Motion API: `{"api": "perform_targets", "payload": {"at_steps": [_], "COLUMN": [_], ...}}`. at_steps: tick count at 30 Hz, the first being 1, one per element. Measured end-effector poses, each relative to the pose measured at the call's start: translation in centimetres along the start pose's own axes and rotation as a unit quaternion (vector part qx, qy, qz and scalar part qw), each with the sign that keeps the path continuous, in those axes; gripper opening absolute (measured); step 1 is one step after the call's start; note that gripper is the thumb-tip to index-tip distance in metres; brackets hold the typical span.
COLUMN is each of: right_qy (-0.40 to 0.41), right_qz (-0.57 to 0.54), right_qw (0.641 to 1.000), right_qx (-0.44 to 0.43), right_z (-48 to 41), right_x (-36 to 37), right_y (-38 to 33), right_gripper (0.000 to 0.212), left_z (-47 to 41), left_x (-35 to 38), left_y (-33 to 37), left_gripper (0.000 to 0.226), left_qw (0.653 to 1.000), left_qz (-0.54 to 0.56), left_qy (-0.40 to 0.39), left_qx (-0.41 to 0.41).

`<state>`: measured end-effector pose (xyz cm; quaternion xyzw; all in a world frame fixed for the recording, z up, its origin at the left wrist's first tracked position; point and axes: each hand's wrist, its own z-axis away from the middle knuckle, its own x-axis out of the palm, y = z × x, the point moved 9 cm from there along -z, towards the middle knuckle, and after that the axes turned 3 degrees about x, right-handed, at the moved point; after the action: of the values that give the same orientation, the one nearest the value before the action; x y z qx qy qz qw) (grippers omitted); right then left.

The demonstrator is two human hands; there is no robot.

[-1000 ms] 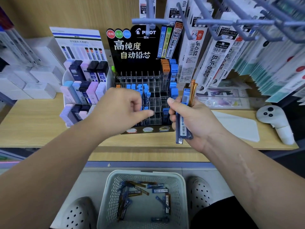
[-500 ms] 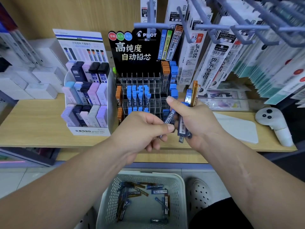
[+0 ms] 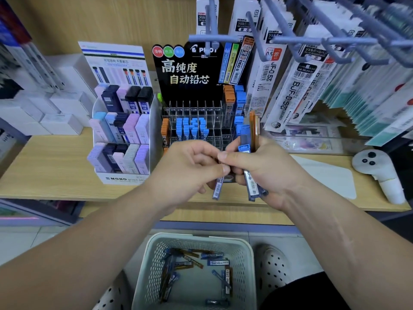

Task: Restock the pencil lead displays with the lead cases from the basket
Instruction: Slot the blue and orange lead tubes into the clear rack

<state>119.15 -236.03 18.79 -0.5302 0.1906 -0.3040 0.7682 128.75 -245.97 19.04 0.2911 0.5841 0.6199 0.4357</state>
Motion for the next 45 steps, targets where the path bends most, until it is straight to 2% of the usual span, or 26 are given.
{"api": "perform_targets", "payload": {"at_steps": [4,7,14,17,20,25,27,37,41,45], "right_qy": [-0.005,-0.007,0.059,0.06,0.061,0.056,0.055,0.052,0.05,0.048], "right_qz": [0.012,-0.002,-0.07,-0.073,-0.065,-0.061,-0.06,-0.062,-0.058,-0.058], "right_qw": [1.0,1.0,0.995,0.995,0.995,0.996,0.996,0.996,0.997,0.997], "right_qx": [0.013,0.029,0.036,0.036,0.034,0.034,0.032,0.032,0.031,0.028], "right_z": [0.1,0.1,-0.3,-0.3,-0.2,-0.1,-0.1,-0.2,-0.3,-0.3], "right_x": [0.4,0.3,-2.2,-2.4,-2.2,-2.0,-2.0,-2.2,-2.3,-2.3], "right_y": [0.5,0.6,0.0,0.0,0.1,0.2,0.3,0.5,0.6,0.6], "right_gripper": [0.017,0.015,0.013,0.013,0.011,0.01,0.01,0.01,0.01,0.011], "left_z": [-0.2,-0.5,-2.0,-2.0,-1.8,-1.0,-1.0,-1.9,-2.0,-2.4], "left_x": [0.0,-0.7,-7.2,-7.2,-5.4,-3.6,-3.4,-3.4,-2.8,-2.7], "left_y": [0.2,0.3,2.1,2.3,2.0,2.1,2.0,2.1,2.1,1.7], "left_gripper": [0.036,0.031,0.018,0.015,0.015,0.018,0.02,0.01,0.01,0.013], "left_qw": [1.0,0.999,0.988,0.985,0.979,0.935,0.92,0.891,0.859,0.847], "left_qz": [-0.004,-0.021,-0.024,-0.039,-0.103,-0.261,-0.301,-0.373,-0.428,-0.455], "left_qy": [-0.014,-0.002,0.127,0.131,0.11,0.095,0.091,0.117,0.118,0.13], "left_qx": [0.015,0.028,0.08,0.103,0.135,0.223,0.233,0.232,0.254,0.243]}}
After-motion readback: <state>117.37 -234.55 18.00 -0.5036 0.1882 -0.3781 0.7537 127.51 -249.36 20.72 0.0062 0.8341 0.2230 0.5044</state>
